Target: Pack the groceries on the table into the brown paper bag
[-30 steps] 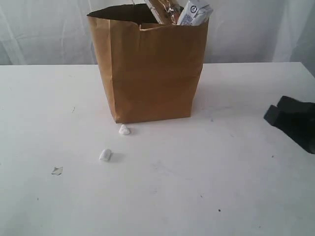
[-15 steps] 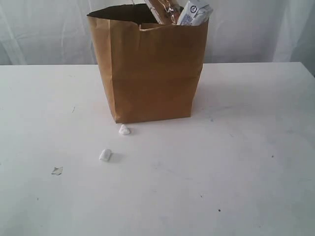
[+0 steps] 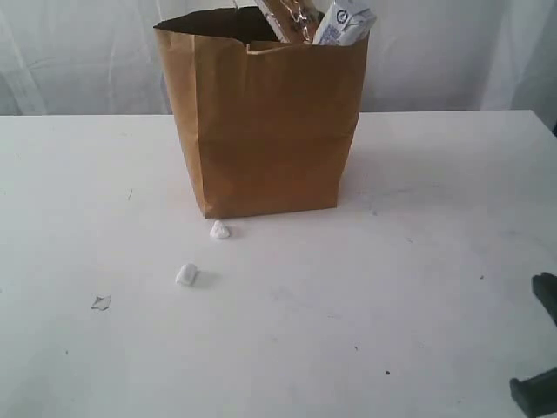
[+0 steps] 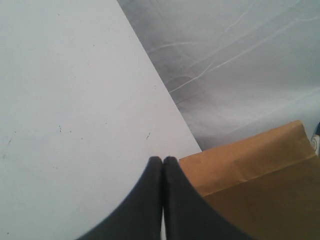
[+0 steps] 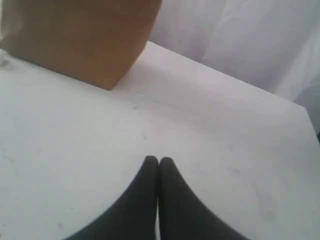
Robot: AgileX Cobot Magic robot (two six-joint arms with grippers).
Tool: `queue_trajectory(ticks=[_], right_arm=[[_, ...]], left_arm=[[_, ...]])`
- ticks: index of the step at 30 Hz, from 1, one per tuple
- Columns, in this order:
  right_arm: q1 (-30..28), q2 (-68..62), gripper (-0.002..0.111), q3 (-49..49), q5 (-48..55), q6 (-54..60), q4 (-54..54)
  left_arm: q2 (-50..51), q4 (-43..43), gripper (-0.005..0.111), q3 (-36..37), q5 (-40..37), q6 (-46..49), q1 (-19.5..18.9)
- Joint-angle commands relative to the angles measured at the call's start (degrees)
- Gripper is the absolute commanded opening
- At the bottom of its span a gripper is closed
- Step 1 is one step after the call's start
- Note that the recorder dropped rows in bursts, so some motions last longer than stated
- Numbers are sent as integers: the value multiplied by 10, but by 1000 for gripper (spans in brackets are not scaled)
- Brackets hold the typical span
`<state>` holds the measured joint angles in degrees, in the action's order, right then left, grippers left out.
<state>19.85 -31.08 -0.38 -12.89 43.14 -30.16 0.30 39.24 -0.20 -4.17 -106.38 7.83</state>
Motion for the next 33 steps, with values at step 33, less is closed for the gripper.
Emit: queue_trajectory(ticks=[33], right_arm=[[-319,311,0,4,332,-509,426]], left_arm=[[-3,4,0,2,-2,0,2]])
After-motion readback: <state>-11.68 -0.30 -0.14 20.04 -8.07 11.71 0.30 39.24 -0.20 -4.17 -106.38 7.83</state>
